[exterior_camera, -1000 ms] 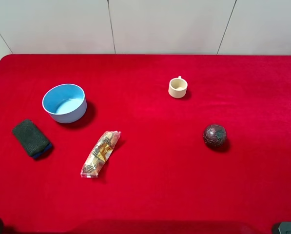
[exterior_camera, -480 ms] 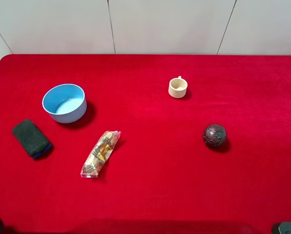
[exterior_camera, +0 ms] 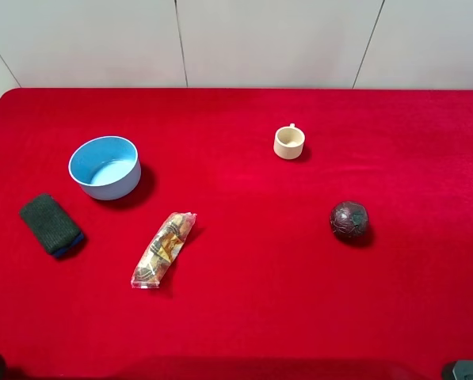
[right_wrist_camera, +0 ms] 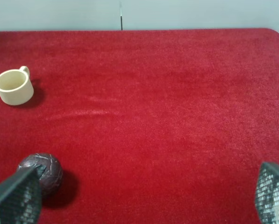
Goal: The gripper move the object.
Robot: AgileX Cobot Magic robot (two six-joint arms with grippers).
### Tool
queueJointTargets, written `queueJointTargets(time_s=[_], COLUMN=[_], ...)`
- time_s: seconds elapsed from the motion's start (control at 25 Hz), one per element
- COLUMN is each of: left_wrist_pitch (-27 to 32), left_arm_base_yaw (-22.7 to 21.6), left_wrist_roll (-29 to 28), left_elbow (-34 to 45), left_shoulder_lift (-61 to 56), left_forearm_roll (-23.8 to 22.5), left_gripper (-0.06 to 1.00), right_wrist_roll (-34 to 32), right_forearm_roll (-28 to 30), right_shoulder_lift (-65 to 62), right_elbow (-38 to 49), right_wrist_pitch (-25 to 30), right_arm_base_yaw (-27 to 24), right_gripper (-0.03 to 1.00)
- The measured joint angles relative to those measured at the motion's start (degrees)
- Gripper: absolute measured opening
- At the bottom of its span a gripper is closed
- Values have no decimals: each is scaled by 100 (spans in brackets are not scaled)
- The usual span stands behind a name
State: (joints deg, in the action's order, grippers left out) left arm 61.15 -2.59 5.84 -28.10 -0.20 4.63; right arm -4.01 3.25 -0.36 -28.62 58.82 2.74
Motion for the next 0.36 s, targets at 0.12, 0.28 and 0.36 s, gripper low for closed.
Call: queueJointTargets(time_s=[0.12,0.28,0.36], left_wrist_pitch=[0,0,0], left_arm_base_yaw=[0,0,0], left_wrist_roll=[0,0,0], left_elbow=[0,0,0], left_shoulder_lift=[0,0,0], left_forearm_roll=[0,0,0], left_gripper=[93,93,93], right_wrist_roll=[0,0,0], right_forearm_roll=[0,0,-5], right_shoulder_lift=[0,0,0], right_elbow=[0,0,0], right_wrist_pitch=[0,0,0], right_arm_base_yaw=[0,0,0], right_gripper=[69,69,69])
